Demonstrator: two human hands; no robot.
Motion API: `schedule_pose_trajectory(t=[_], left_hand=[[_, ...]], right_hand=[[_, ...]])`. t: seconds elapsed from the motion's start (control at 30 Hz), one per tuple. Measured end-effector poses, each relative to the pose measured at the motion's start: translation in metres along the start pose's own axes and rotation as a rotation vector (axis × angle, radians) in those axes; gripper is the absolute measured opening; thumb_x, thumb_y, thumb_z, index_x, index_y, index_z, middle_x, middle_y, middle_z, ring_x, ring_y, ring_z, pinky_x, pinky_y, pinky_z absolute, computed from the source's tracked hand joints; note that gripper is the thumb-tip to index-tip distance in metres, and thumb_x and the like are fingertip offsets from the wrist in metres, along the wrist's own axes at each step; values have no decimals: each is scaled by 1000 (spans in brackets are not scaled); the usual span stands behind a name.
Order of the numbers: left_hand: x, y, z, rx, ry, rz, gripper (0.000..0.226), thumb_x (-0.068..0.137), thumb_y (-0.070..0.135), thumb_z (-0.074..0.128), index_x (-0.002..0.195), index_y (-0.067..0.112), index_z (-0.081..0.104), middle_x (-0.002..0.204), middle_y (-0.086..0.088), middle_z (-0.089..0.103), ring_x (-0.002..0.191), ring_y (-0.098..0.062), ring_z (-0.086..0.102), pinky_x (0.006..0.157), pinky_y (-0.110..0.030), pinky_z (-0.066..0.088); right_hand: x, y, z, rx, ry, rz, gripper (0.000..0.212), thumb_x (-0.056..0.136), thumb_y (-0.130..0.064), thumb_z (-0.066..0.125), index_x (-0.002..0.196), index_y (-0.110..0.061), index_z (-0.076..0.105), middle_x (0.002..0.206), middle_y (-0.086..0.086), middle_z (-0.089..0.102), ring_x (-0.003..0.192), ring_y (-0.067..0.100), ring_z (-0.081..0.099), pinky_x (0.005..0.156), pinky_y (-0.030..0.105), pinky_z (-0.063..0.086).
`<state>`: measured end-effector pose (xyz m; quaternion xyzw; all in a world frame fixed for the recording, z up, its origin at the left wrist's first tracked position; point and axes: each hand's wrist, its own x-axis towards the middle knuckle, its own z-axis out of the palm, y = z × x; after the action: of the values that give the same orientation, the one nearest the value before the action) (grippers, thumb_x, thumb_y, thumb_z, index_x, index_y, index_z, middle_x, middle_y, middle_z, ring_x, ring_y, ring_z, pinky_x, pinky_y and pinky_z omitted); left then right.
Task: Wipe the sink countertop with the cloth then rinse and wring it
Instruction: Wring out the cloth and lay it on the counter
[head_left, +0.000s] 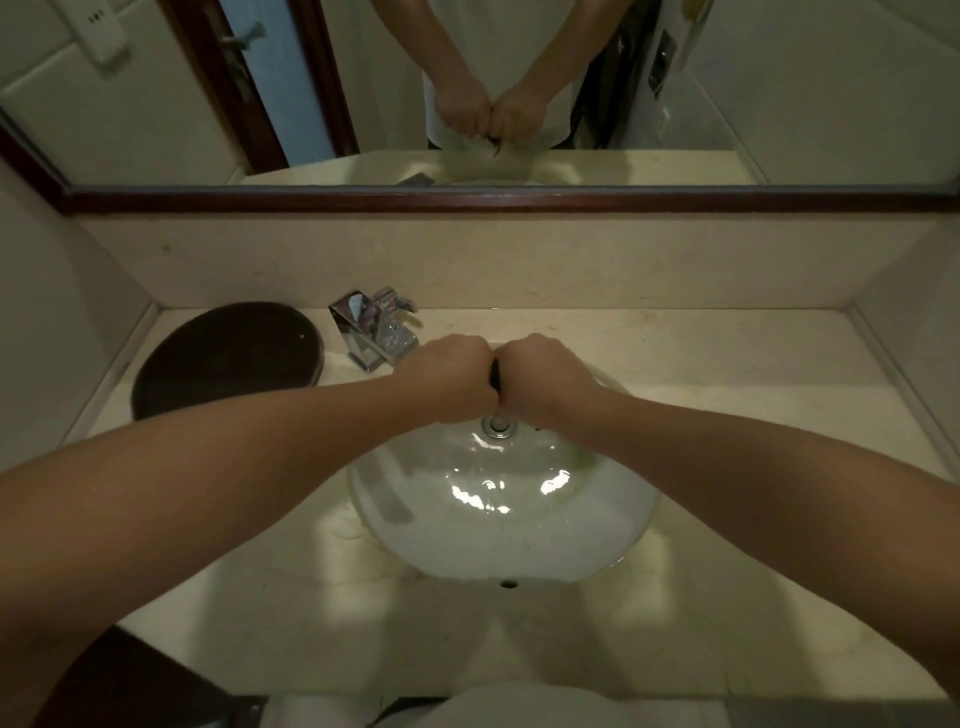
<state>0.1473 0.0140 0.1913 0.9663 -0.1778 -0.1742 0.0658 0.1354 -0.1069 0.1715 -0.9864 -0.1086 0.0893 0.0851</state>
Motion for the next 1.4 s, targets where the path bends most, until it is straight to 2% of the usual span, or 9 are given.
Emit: schedule_pose_trajectory(t=[0.17, 0.37, 0.53, 0.7, 1.0, 1.17, 1.27, 1.33, 1.4], left_hand=[[3, 1, 11, -546, -76, -111, 15, 75, 8, 62, 63, 10, 53, 51, -2, 47, 46, -16, 41, 44, -21, 29], [0, -3, 23, -796, -203, -294, 10, 77, 13, 60, 71, 12, 52, 55, -3, 44, 44, -14, 35, 44, -20, 28], [2, -6, 23, -829, -160, -316, 15, 78, 9, 60, 67, 15, 51, 54, -3, 43, 44, -15, 34, 46, -20, 26], [0, -17, 26, -780, -166, -321, 17, 75, 12, 63, 65, 12, 50, 52, -5, 43, 41, -16, 34, 42, -18, 26], [-7, -34, 33, -765, -141, -269, 14, 71, 13, 66, 67, 10, 54, 53, -7, 45, 41, -17, 36, 42, -20, 28], [-12, -49, 35, -732, -147, -183, 15, 75, 16, 70, 71, 11, 56, 57, -7, 49, 43, -18, 42, 44, -23, 34], [-21, -65, 33, -721, -191, -120, 19, 84, 30, 69, 86, 13, 60, 63, -5, 56, 48, -18, 50, 46, -25, 42], [-27, -81, 33, -789, -165, -118, 23, 92, 38, 62, 99, 17, 60, 72, -4, 60, 56, -15, 55, 50, -25, 45], [-32, -102, 33, -873, -104, -133, 21, 95, 36, 59, 110, 21, 61, 82, -5, 63, 67, -16, 59, 59, -26, 49]], right_hand=[[3, 11, -3, -200, 164, -160, 17, 85, -25, 52, 95, -19, 65, 86, 5, 68, 74, 31, 61, 61, 29, 34], [7, 15, 12, -204, 292, -57, 21, 84, -29, 57, 102, -19, 55, 88, 3, 63, 73, 28, 54, 57, 29, 25], [16, 6, 28, 85, 151, 142, 12, 81, -13, 55, 91, -17, 60, 81, 3, 59, 70, 23, 51, 62, 29, 34], [22, 0, 36, 261, 61, 185, 13, 77, -13, 57, 66, -15, 49, 60, -3, 46, 60, 19, 46, 48, 29, 28], [15, -15, 37, 355, 11, 167, 13, 81, -4, 54, 84, 0, 67, 86, 19, 70, 83, 32, 65, 66, 36, 48], [15, -24, 39, 279, 4, 153, 20, 78, -7, 54, 61, -16, 49, 64, 2, 55, 68, 23, 55, 57, 29, 39], [11, -24, 38, 325, -52, 102, 8, 79, -14, 63, 85, -13, 58, 78, 2, 61, 75, 22, 59, 63, 33, 49], [8, -23, 33, 413, -123, 62, 30, 79, -19, 70, 103, -16, 53, 90, 0, 62, 79, 18, 60, 67, 33, 53], [6, -23, 26, 498, -137, 52, 32, 82, -20, 70, 109, -19, 52, 91, -3, 62, 77, 12, 61, 66, 26, 52]])
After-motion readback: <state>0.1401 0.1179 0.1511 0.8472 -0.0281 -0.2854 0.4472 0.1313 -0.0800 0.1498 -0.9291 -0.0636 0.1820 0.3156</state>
